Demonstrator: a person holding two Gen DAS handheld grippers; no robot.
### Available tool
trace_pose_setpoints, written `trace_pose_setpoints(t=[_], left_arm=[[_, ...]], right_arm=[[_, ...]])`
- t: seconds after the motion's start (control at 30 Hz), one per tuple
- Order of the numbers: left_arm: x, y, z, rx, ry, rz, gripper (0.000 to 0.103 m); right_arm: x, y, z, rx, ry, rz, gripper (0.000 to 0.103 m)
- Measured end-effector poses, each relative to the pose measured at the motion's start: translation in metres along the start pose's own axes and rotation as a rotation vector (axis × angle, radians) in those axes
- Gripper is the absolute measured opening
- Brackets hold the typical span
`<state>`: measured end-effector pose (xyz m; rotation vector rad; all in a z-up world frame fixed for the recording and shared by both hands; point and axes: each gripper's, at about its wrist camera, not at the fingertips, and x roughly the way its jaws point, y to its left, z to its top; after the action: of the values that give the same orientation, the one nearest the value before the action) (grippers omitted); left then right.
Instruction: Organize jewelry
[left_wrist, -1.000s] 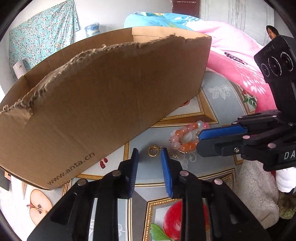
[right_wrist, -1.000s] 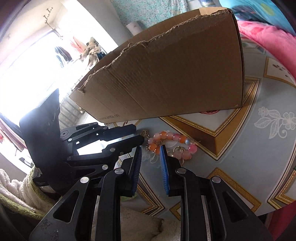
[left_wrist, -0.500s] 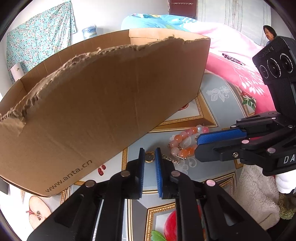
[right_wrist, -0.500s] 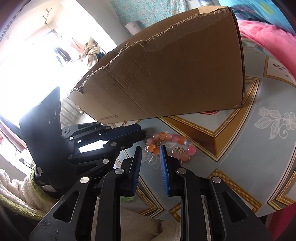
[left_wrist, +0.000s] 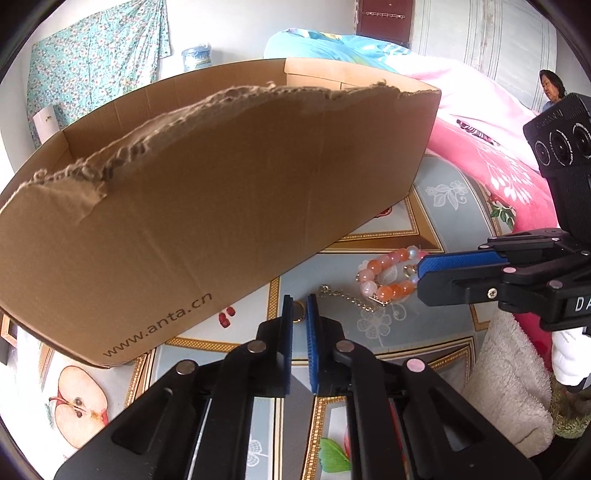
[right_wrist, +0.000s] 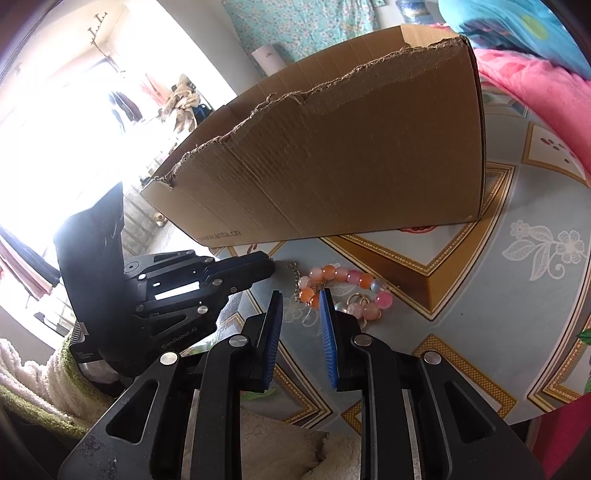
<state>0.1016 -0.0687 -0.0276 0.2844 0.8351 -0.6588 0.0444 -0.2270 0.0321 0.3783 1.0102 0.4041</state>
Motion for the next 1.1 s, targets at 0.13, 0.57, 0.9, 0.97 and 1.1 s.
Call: trace_pose_setpoints(t=[0.13,0.57,0.9,0.97,1.1], left_arm=[[-0.005,0.006,-0.006,-0.040,0.005,0.013,0.007],[-0.016,0.007,-0.013,0.047,-0.001,0.030,0.020],[-0.004,0.010,-0.004,0.055,0.024,-0.069,0.021],[-0.006,0.012,-0.005,0.021,0.034,-0.107,0.021],[-0.010,0.008,-0.009,0.002,0.040,-0.126,0.021]], right_arm=[[-0.002,0.004,-0.001,-0.002,-0.005,-0.004,0.021],[0.002,0.009,-0.002,-0.013,0.009,0.005,0.021],[0.005,0.004,0.000,-0.003,0.018,0.013,0.021],[0.005,0.002,0.000,0.000,0.017,0.015,0.021],[0.006,0.000,-0.001,0.007,0.018,0.017,0.021]])
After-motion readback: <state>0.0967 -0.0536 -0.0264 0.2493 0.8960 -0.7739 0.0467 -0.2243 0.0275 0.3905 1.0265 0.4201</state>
